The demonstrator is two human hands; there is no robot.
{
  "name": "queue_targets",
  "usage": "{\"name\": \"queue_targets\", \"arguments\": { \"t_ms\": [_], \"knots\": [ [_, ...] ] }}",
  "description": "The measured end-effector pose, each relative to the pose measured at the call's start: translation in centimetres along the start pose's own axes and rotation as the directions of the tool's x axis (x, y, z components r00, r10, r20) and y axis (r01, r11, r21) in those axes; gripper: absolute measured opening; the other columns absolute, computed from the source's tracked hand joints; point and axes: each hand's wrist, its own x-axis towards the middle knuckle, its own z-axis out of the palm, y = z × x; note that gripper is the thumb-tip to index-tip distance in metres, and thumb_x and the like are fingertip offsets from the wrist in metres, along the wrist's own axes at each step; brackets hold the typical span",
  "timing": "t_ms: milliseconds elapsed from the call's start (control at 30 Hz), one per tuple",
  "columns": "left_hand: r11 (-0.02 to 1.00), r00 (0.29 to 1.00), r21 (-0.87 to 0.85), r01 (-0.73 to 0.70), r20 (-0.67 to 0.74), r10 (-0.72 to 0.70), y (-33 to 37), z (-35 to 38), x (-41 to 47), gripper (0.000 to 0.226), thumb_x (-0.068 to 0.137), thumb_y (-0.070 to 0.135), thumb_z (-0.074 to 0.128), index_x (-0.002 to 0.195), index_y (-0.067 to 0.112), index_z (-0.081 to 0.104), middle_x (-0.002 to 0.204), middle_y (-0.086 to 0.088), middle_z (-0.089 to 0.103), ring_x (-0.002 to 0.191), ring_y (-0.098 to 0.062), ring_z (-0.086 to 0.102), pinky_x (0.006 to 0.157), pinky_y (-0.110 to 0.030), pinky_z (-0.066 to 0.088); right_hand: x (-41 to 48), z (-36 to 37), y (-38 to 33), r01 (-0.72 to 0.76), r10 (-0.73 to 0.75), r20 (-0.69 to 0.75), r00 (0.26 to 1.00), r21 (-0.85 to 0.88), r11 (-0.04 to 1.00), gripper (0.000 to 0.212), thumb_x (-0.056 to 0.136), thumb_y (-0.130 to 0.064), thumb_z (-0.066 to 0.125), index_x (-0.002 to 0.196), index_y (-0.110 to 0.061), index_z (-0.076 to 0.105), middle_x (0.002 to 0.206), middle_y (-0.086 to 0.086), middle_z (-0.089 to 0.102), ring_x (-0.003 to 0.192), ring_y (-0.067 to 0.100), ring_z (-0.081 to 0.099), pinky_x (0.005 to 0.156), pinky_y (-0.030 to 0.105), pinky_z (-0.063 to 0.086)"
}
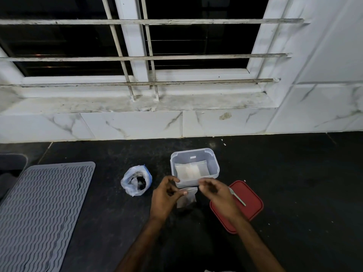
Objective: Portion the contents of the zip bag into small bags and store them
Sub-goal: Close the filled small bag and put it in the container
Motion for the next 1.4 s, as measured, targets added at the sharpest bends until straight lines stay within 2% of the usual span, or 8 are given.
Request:
{"name": "queue_targets", "arguments": {
  "t_ms": [200, 400, 600, 733, 933, 1100, 1233, 1400],
  "knots": [
    [0.992, 0.999, -0.119, 0.052, 0.013, -0.051, 0.0, -0.4, 0.4, 0.029, 0.068, 0.008, 0.087, 0.089, 0.016, 0.068, 0.076, -0.009, 0.073, 0.074, -0.029, 0.071, 0.074, -0.044, 0.057, 0.6, 2.1, -0.4, 0.048, -0.049, -0.015, 0.999, -0.079, 0.996, 0.008, 0.083, -0.009, 0.075, 0.081, -0.017, 0.075, 0.082, -0.004, 0.075, 0.082, 0.013, 0.070, 0.082, 0.031, 0.058],
    [0.991, 0.997, -0.111, 0.076, 0.035, -0.073, -1.0, -0.5, 0.2, 0.011, 0.077, 0.001, 0.078, 0.083, 0.007, 0.072, 0.081, -0.009, 0.075, 0.076, -0.016, 0.070, 0.075, -0.035, 0.056, 0.9, 2.3, -0.3, 0.052, -0.069, -0.130, 0.989, -0.131, 0.990, 0.016, 0.085, -0.005, 0.072, 0.074, -0.016, 0.072, 0.073, -0.003, 0.072, 0.071, 0.006, 0.066, 0.070, 0.017, 0.053],
    [0.989, 0.999, -0.146, 0.033, 0.025, -0.030, 0.2, 0.3, 0.5, 0.008, 0.082, 0.003, 0.074, 0.082, 0.006, 0.067, 0.082, -0.015, 0.069, 0.076, -0.016, 0.065, 0.070, -0.029, 0.054, 1.8, 2.0, -0.8, 0.057, -0.086, -0.181, 0.980, -0.158, 0.986, 0.008, 0.086, -0.007, 0.070, 0.079, -0.010, 0.071, 0.077, -0.004, 0.071, 0.075, 0.005, 0.065, 0.066, 0.009, 0.049],
    [0.980, 0.998, -0.189, 0.066, -0.005, -0.068, 0.2, 0.8, 0.8, 0.014, 0.084, 0.004, 0.073, 0.081, 0.017, 0.070, 0.079, -0.006, 0.070, 0.073, -0.013, 0.063, 0.066, -0.029, 0.051, 2.1, 1.9, -0.9, 0.057, -0.092, -0.200, 0.975, -0.171, 0.984, 0.008, 0.087, -0.010, 0.069, 0.080, -0.014, 0.070, 0.080, -0.008, 0.071, 0.079, 0.001, 0.065, 0.070, 0.009, 0.048],
    [0.981, 0.995, -0.192, -0.003, -0.100, -0.017, 1.0, 0.8, 0.2, 0.009, 0.087, 0.004, 0.070, 0.087, 0.013, 0.070, 0.085, -0.004, 0.073, 0.083, -0.024, 0.069, 0.074, -0.040, 0.057, 1.6, 2.4, -1.2, 0.100, -0.138, -0.233, 0.963, -0.168, 0.981, 0.008, 0.087, -0.008, 0.070, 0.081, -0.013, 0.071, 0.080, -0.009, 0.071, 0.081, 0.001, 0.065, 0.071, 0.009, 0.047],
    [0.978, 0.981, -0.206, -0.024, -0.195, -0.017, 1.6, 1.4, -0.1, 0.009, 0.088, 0.001, 0.068, 0.084, 0.009, 0.068, 0.080, -0.007, 0.070, 0.076, -0.017, 0.064, 0.072, -0.041, 0.053, 1.5, 3.0, -1.1, 0.120, -0.175, -0.302, 0.937, -0.192, 0.974, 0.012, 0.085, -0.008, 0.071, 0.077, -0.017, 0.068, 0.076, -0.011, 0.069, 0.078, 0.002, 0.064, 0.069, 0.013, 0.047],
    [0.982, 0.988, -0.185, -0.049, -0.155, 0.020, 1.7, 1.3, -0.4, 0.007, 0.093, 0.012, 0.063, 0.086, 0.013, 0.063, 0.083, -0.004, 0.067, 0.081, -0.017, 0.064, 0.073, -0.041, 0.053, 1.6, 2.6, -1.7, 0.155, -0.194, -0.173, 0.966, -0.214, 0.964, 0.008, 0.088, -0.011, 0.069, 0.084, -0.018, 0.069, 0.085, -0.011, 0.070, 0.086, 0.003, 0.064, 0.074, 0.013, 0.046],
    [0.993, 0.992, 0.078, -0.092, -0.079, 0.098, 1.1, 0.7, -0.1, 0.018, 0.086, 0.044, 0.056, 0.093, 0.028, 0.062, 0.086, 0.008, 0.067, 0.081, -0.013, 0.065, 0.073, -0.049, 0.055, 1.5, 2.6, -3.4, 0.224, -0.227, 0.005, 0.974, -0.193, 0.955, 0.010, 0.082, -0.012, 0.075, 0.084, -0.021, 0.072, 0.088, -0.009, 0.071, 0.088, 0.004, 0.064, 0.078, 0.010, 0.045]
  ]
}}
